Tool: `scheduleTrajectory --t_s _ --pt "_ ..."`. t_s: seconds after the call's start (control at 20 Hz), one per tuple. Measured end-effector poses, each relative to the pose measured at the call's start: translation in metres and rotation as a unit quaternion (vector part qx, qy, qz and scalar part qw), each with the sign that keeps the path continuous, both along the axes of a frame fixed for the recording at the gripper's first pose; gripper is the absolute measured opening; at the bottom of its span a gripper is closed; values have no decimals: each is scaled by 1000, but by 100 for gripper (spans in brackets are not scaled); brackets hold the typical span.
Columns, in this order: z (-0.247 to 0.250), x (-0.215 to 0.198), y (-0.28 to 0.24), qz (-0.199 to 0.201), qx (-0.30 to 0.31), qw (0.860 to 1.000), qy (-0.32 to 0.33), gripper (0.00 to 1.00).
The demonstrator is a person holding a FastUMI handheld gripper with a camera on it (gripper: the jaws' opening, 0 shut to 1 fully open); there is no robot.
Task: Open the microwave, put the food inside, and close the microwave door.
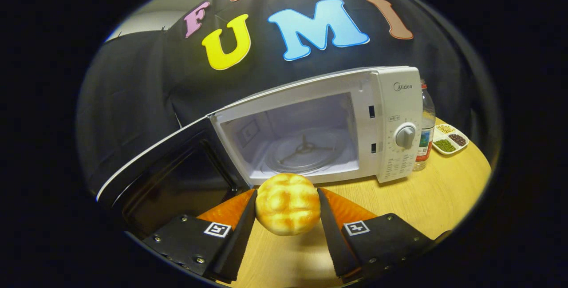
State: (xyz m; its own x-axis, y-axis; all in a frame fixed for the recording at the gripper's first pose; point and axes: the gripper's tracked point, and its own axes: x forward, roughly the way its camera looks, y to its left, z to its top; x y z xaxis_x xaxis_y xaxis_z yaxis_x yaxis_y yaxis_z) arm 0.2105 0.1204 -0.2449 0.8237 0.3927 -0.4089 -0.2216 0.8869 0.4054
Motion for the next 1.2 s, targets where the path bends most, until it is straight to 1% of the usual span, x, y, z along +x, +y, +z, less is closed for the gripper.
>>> scheduleTrajectory --t_s 0.3,0.5,0.75,0.9,0.95,1.2 --pt "-10 39 12 -20 42 999 10 77" --pt "-17 65 24 -25 60 998 13 77" --pt "-25 96 36 -41 89 995 13 77" --pt "-32 109 42 -48 94 994 10 77" --pt "-34 114 43 -50 97 994 9 80" --pt "-46 141 45 -71 97 993 6 80"
